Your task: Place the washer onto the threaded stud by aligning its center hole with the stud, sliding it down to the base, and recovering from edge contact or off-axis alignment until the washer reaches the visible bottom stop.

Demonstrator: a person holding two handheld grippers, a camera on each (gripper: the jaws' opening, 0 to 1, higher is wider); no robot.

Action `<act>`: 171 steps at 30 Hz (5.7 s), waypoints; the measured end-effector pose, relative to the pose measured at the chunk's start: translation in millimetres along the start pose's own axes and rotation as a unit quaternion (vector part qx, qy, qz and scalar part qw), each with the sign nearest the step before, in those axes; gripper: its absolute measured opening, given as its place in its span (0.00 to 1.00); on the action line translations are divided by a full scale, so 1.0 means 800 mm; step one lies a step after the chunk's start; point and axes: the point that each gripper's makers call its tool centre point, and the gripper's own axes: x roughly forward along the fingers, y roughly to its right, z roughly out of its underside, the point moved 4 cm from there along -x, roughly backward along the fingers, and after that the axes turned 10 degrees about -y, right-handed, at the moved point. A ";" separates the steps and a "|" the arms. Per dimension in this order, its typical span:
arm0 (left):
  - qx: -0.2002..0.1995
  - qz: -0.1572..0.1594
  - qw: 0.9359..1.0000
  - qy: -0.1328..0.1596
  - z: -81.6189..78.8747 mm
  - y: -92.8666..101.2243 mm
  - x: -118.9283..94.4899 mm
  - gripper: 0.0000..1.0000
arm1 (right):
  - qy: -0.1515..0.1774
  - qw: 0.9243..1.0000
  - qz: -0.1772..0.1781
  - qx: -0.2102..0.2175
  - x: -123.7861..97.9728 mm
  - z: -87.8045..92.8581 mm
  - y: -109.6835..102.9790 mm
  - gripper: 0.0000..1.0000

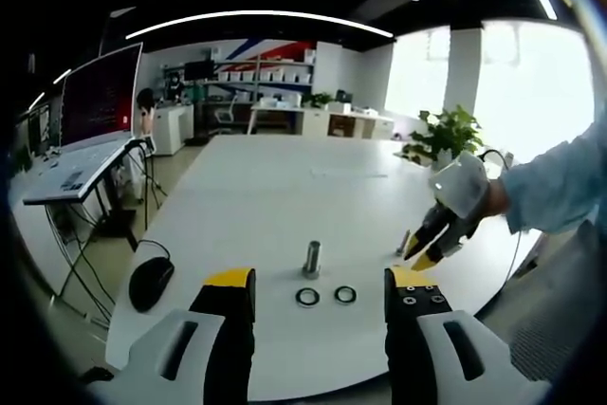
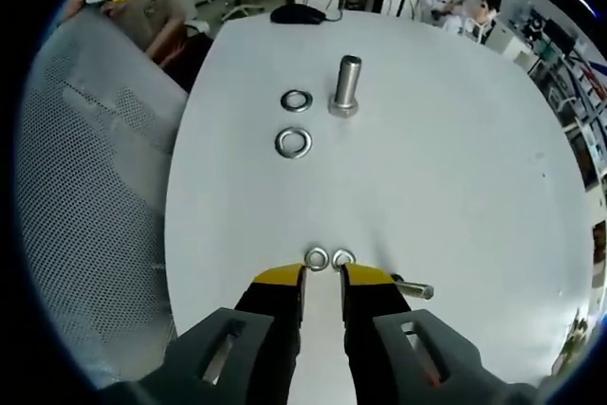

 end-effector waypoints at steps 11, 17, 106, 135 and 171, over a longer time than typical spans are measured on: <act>-0.001 0.000 1.000 -0.002 0.001 0.000 0.000 0.53 | -0.015 1.000 -0.014 0.005 0.017 0.002 -0.003 0.16; -0.001 0.000 1.000 -0.004 0.001 -0.001 0.001 0.53 | -0.017 0.999 -0.025 0.014 0.022 0.000 -0.005 0.16; 0.000 0.000 1.000 -0.004 0.001 0.000 0.000 0.52 | -0.009 1.000 -0.003 -0.011 -0.026 0.019 0.005 0.14; 0.001 -0.001 1.000 0.001 0.000 0.000 -0.001 0.52 | 0.026 0.997 0.065 0.018 -0.066 0.011 0.053 0.14; -0.002 -0.001 1.000 0.000 0.001 0.000 -0.001 0.52 | 0.007 0.997 0.080 0.014 -0.042 0.010 0.067 0.14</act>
